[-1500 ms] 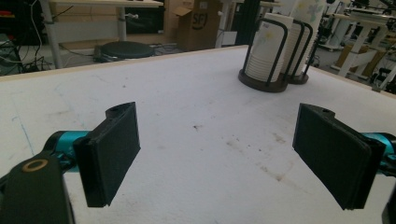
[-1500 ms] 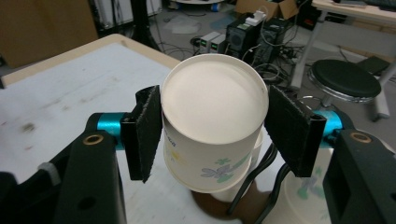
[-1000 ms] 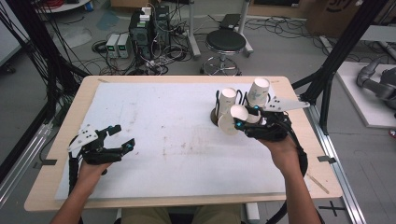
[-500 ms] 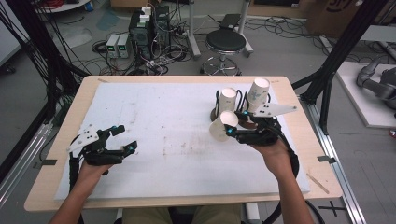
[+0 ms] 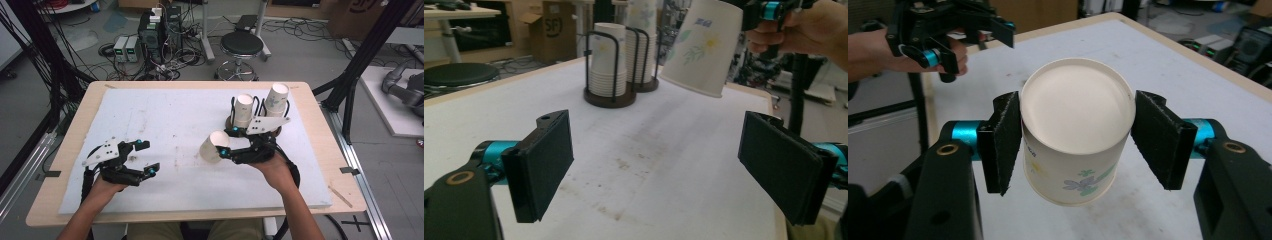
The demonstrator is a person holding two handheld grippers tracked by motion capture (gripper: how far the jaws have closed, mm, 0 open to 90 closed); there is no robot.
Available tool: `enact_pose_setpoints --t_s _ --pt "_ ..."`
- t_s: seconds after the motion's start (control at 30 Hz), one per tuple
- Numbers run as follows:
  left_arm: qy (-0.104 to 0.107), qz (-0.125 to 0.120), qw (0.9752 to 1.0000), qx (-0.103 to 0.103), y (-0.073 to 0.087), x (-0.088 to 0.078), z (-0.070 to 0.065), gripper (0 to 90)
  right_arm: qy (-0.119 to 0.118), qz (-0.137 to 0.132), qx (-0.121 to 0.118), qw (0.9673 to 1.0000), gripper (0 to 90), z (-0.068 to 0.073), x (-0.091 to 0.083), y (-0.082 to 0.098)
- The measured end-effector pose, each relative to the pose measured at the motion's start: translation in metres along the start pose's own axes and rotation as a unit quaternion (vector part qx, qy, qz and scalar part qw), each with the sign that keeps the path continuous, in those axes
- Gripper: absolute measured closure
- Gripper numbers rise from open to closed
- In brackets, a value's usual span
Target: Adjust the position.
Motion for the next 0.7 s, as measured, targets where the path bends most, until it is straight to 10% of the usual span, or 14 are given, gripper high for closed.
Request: enact_pose_setpoints --t_s 0.7 --pt "0.075 0.036 0.9947 0.061 -0.022 0.071 -0.028 14.2 -0.062 0.029 -0.022 0.9974 38.8 0.018 0.025 -0.008"
Point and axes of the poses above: each handheld gripper's, and its own axes: x roughly forward along the jaws, y roughly out of its underside, z roughly to its left, the point moved 2 cm from there along x, roughly forward along the jaws, and after that the axes turned 1 degree about x, right-handed, at the moved point
